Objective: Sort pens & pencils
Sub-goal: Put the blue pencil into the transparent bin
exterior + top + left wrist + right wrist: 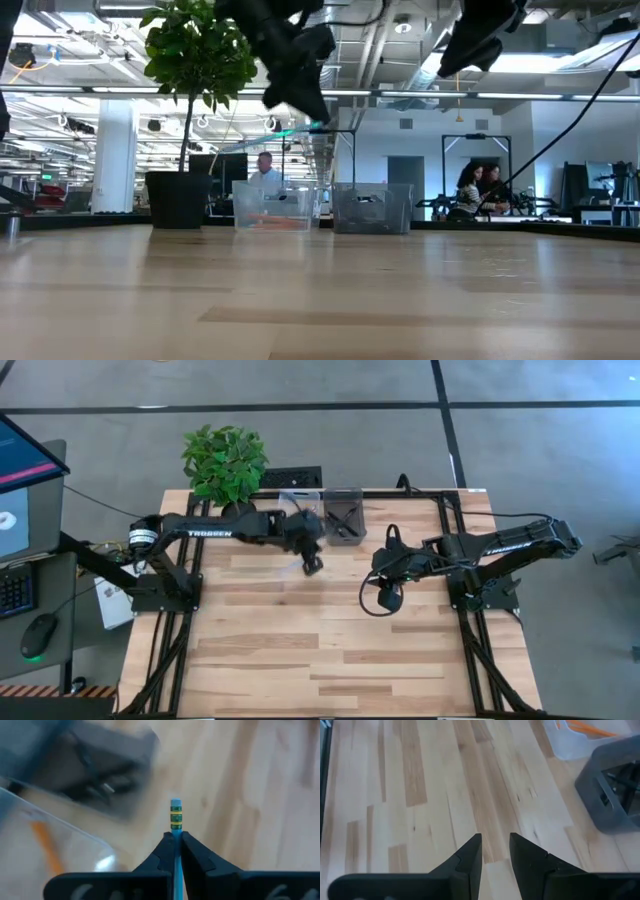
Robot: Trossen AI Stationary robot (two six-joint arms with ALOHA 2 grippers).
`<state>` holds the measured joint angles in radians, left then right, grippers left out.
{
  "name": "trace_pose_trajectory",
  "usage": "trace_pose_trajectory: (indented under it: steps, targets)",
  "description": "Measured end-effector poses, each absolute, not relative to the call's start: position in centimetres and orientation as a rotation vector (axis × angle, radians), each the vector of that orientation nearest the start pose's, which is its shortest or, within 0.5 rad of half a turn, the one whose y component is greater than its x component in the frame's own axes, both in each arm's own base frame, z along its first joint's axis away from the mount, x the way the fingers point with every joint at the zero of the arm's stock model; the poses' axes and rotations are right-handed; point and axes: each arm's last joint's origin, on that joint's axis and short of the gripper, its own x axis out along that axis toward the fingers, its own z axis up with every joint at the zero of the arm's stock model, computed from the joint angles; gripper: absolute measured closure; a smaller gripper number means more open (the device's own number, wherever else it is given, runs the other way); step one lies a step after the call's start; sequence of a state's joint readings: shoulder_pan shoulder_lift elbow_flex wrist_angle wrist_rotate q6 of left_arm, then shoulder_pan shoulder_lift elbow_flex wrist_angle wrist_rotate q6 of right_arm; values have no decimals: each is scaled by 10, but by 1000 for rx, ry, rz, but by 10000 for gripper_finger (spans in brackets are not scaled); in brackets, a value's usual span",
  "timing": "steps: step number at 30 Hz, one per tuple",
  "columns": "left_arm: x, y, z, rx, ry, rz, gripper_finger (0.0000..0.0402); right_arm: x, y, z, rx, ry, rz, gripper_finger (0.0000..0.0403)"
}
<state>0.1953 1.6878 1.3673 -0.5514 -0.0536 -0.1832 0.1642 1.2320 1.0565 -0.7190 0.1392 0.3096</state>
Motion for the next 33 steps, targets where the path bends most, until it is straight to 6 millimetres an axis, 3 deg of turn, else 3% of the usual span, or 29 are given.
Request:
trace_pose_trajectory:
  steps: [6, 18, 27, 33]
  targets:
    - [355, 110, 305, -200, 748, 419, 402, 240, 36, 292, 148, 898, -115, 280]
    - [340, 166, 312, -224, 635, 554, 402, 226, 52, 287, -26, 947, -272, 280]
    - [352, 190, 269, -262, 740, 616, 401, 216, 57, 246, -53, 997, -328, 280]
    - [354, 208, 241, -349, 795, 686, 401, 212, 57, 229, -27, 1004, -342, 280]
